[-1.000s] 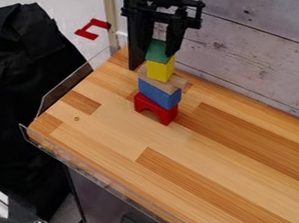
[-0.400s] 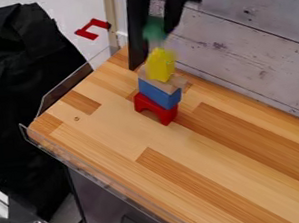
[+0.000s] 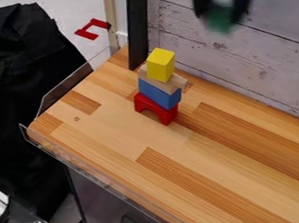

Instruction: Put the green triangle from top of tower in to the right side of the table

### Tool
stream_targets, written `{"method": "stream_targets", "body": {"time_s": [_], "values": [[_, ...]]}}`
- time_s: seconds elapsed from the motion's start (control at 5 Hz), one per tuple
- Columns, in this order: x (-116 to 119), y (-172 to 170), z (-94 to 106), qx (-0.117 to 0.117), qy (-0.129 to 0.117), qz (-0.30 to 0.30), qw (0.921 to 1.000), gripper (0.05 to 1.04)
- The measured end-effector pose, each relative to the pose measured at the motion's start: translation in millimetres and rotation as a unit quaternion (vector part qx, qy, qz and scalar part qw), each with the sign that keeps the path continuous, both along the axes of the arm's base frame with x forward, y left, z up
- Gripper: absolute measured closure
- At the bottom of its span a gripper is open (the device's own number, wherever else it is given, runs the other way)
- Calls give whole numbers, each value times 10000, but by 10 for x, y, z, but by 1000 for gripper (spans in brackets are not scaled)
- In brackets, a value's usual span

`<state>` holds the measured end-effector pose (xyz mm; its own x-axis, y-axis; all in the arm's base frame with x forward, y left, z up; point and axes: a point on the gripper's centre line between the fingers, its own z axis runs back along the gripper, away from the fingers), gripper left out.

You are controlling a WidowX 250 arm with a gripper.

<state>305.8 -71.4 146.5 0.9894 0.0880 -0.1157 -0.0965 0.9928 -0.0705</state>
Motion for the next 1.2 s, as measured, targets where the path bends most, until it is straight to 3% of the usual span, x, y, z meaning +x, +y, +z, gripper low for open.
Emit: {"method": "stream_targets", "body": {"time_s": [0.2, 0.6, 0.8, 1.2], "values": [[-108, -328, -291, 96, 167, -397, 9990, 565], [-173, -700, -651, 107, 305, -687, 9971, 565], [-209, -787, -789, 155, 345, -605, 9975, 565], [-225, -706, -1190, 35, 518, -80, 9986, 565]]}}
